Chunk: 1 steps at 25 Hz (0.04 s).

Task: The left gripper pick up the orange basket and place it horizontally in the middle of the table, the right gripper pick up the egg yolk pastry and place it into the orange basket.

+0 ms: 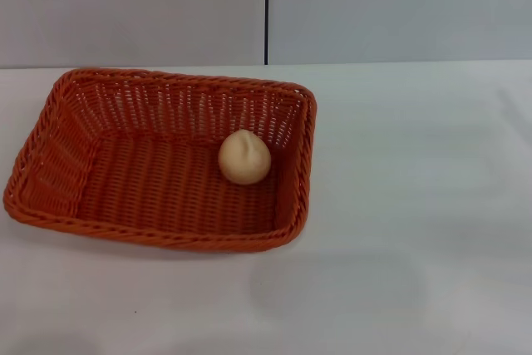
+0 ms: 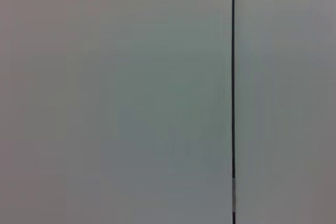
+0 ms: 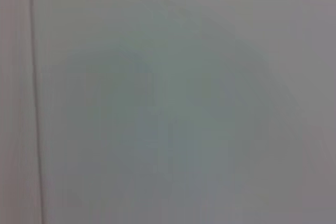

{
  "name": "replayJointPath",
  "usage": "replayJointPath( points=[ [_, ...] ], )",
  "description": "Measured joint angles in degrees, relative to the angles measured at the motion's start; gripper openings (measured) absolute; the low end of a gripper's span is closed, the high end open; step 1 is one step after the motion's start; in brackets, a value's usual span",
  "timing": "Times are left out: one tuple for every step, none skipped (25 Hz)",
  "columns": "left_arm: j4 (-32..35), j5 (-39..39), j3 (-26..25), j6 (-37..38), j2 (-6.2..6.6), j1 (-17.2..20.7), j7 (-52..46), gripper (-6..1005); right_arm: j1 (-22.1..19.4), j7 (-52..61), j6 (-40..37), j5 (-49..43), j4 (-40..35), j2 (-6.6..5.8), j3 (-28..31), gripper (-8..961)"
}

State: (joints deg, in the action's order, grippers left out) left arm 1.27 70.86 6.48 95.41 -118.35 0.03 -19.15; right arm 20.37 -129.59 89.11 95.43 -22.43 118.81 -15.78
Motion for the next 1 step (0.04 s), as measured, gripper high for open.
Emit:
replayJointPath(
  points=[
    [0.00, 0.00, 0.00, 0.00, 0.00, 0.00, 0.00, 687, 0.00, 0.00, 0.00, 0.00, 0.00, 0.00, 0.00, 698]
  ],
)
